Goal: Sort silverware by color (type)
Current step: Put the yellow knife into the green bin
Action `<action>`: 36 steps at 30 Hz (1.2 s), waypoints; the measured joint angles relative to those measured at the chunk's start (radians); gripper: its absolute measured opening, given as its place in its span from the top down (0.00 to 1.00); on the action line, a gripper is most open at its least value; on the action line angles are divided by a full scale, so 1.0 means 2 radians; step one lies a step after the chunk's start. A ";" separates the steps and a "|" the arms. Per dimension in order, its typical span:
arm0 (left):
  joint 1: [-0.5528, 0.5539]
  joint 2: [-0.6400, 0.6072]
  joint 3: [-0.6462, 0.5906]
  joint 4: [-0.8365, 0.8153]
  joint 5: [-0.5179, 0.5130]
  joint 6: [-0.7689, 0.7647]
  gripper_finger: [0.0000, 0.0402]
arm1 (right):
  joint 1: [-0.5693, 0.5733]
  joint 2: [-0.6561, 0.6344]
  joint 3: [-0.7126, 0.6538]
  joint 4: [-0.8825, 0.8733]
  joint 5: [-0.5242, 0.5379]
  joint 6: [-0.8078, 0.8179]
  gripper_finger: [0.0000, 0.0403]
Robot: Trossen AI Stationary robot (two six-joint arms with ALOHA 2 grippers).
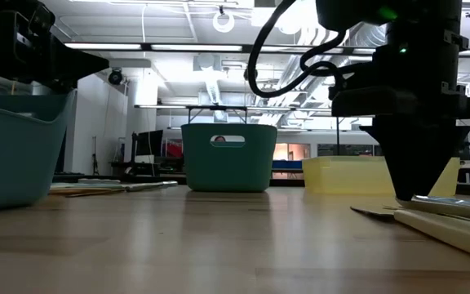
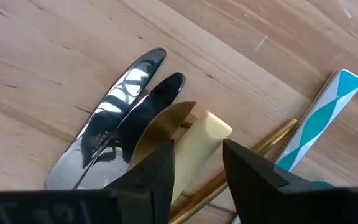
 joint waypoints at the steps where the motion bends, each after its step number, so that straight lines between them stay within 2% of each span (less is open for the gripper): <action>1: 0.000 0.000 0.000 0.000 0.000 0.000 1.00 | 0.002 0.000 0.000 0.000 0.001 0.000 0.69; 15: 0.000 0.000 0.000 0.000 0.000 0.000 1.00 | 0.010 0.000 0.000 -0.027 0.006 -0.004 0.70; 23: 0.000 0.000 0.000 0.000 0.000 0.000 1.00 | 0.011 -0.001 0.004 -0.034 0.003 -0.039 0.69; 29: 0.000 0.000 0.000 0.000 0.000 0.000 1.00 | 0.020 -0.003 0.004 -0.031 -0.008 -0.055 0.55; 33: 0.000 0.000 0.000 0.000 0.000 0.000 1.00 | 0.020 -0.004 0.004 -0.025 -0.016 -0.030 0.45; 36: 0.000 0.000 0.000 0.000 0.000 0.000 1.00 | 0.019 -0.004 0.004 -0.016 -0.018 -0.005 0.41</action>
